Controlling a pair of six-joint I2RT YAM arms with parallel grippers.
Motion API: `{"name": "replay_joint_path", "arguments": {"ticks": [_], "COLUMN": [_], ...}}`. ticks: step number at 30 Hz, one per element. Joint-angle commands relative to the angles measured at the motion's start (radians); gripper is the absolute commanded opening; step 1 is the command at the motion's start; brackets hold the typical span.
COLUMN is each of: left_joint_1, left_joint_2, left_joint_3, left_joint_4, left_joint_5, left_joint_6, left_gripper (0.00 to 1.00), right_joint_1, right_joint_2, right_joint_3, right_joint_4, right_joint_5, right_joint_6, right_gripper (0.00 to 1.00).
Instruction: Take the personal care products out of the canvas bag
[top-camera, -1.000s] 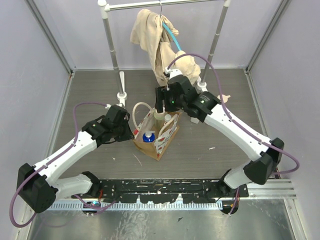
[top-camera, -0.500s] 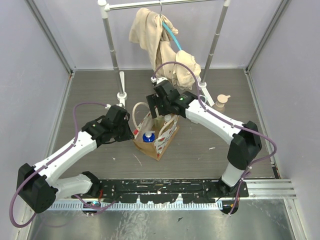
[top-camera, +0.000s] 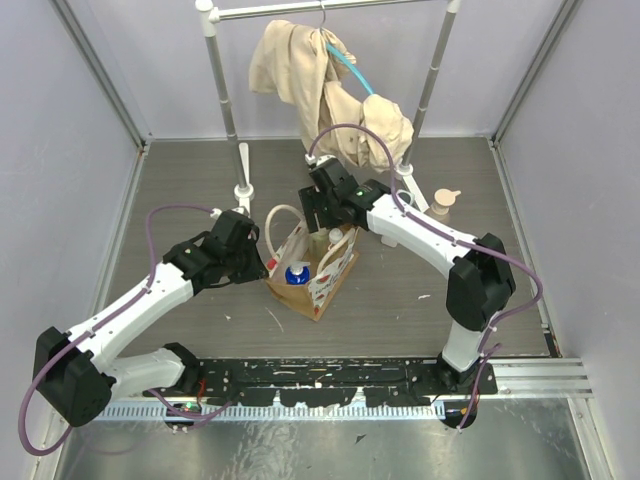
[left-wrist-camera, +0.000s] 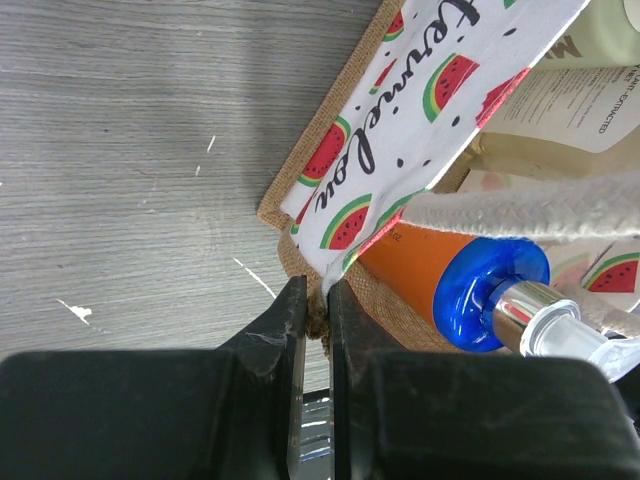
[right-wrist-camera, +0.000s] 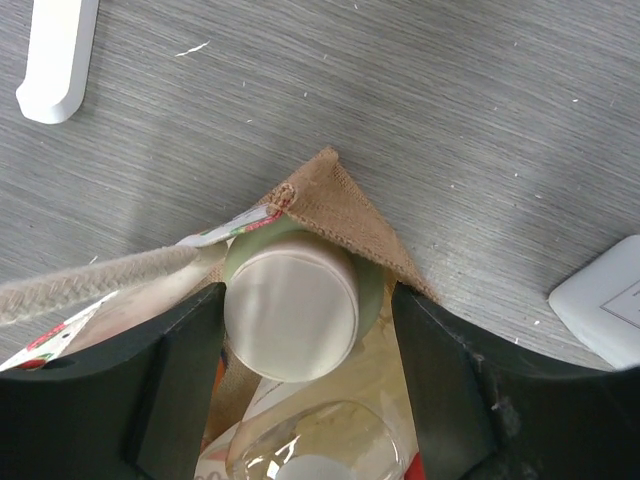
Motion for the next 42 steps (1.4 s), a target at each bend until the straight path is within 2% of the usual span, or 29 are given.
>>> {"name": "replay_joint_path", "arguments": {"ticks": [1, 7, 10, 11, 16, 30, 36, 42], "left_joint_1": [-0.002, -0.002, -0.002, -0.002, -0.002, -0.003, -0.002, -0.003], "left_joint_2": [0.007, 0.006, 0.004, 0.003, -0.001, 0.003, -0.002, -0.028], "left_joint_3": [-0.047, -0.051, -0.051, -0.052, -0.052, -0.058, -0.064, -0.050], "left_joint_4": [-0.091, -0.086, -0.087, -0.087, -0.092, -0.092, -0.094, -0.106], "left_joint_5": [-0.015, -0.010, -0.011, -0.012, -0.017, -0.013, -0.020, -0.034], "left_joint_6": [0.010, 0.008, 0.008, 0.008, 0.008, 0.007, 0.005, -0.002], "left_gripper": [0.16, 0.17, 0.17, 0.17, 0.17, 0.18, 0.18, 0.17], "right_joint_1": [-0.006, -0.004, -0.005, -0.005, -0.004, 0.001, 0.001, 0.001], "right_joint_2": [0.012, 0.030, 0.022, 0.015, -0.051, -0.252, -0.268, -0.322], "right_joint_3": [0.026, 0.051, 0.055, 0.057, 0.094, 0.379, 0.567, 0.600], "right_joint_4": [0.046, 0.006, 0.004, 0.005, 0.000, -0.120, -0.258, -0.344], "right_joint_5": [-0.015, -0.026, -0.020, -0.014, 0.026, 0.040, 0.130, 0.189], "right_joint_6": [-0.019, -0.033, -0.032, -0.031, -0.020, -0.023, -0.023, -0.013], "right_gripper": [0.72, 0.71, 0.52, 0.49, 0.45, 0.43, 0.43, 0.43]}}
